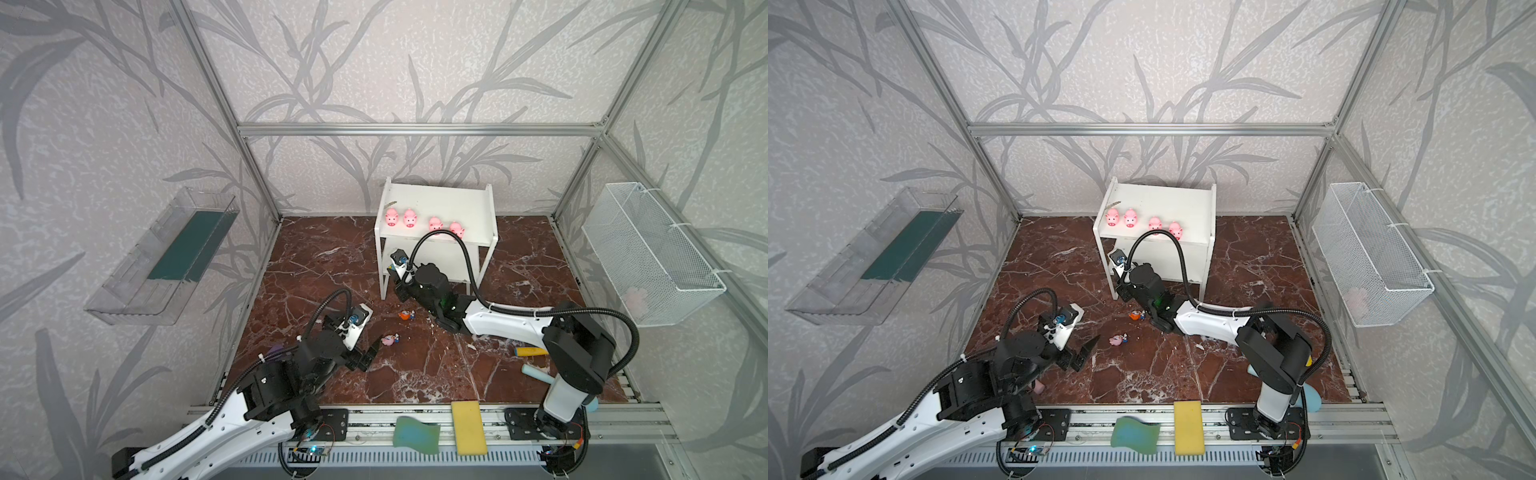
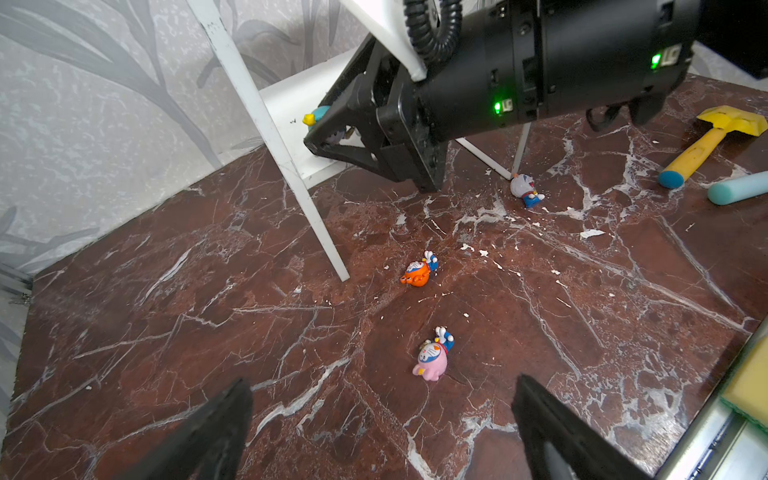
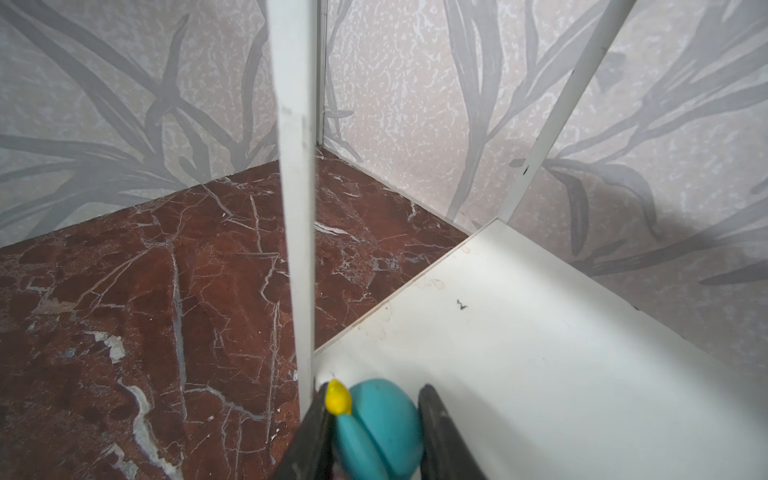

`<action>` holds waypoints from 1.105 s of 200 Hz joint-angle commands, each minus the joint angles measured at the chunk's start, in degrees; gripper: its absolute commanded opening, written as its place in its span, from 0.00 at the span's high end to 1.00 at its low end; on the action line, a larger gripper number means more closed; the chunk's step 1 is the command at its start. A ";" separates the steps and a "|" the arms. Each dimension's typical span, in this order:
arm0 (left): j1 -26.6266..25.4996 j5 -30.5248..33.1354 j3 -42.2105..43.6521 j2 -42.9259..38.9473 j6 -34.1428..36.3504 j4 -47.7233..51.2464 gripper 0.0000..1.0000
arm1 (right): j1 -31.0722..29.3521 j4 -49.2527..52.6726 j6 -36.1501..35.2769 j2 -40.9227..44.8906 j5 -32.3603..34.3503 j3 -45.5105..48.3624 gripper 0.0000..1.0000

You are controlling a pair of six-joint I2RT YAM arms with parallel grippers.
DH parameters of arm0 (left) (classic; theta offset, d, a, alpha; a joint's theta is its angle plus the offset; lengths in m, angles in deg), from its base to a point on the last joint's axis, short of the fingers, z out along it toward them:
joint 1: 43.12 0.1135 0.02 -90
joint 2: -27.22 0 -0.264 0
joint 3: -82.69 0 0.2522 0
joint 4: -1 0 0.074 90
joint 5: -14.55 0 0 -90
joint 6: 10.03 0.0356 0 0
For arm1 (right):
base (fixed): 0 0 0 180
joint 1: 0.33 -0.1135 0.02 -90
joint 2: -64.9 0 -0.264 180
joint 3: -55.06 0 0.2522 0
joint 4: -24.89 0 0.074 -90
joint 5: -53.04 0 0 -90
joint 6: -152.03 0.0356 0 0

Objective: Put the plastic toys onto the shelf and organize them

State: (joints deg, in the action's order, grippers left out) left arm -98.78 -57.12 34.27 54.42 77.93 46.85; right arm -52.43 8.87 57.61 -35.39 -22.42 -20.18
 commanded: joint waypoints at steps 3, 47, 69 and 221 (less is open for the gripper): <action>0.42 -0.70 0.73 -0.15 0.58 -0.89 0.01 | 0.42 -1.07 0.51 -1.26 0.01 -1.82 0.68; 0.99 -1.69 0.73 -0.14 0.55 -1.17 0.01 | 0.50 -0.78 0.23 -2.43 0.57 -2.89 0.64; 1.17 -1.83 0.74 -0.16 0.55 -1.16 0.01 | 0.50 -0.69 0.18 -2.84 0.75 -3.25 0.62; 1.87 -2.81 0.90 -0.27 0.46 -1.33 0.01 | 0.51 -0.54 -1.73 -1.10 2.06 -3.15 0.49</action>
State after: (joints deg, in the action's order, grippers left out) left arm -97.31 -59.48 34.60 54.35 77.93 46.00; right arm -52.12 9.00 57.00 -38.06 -21.81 -21.97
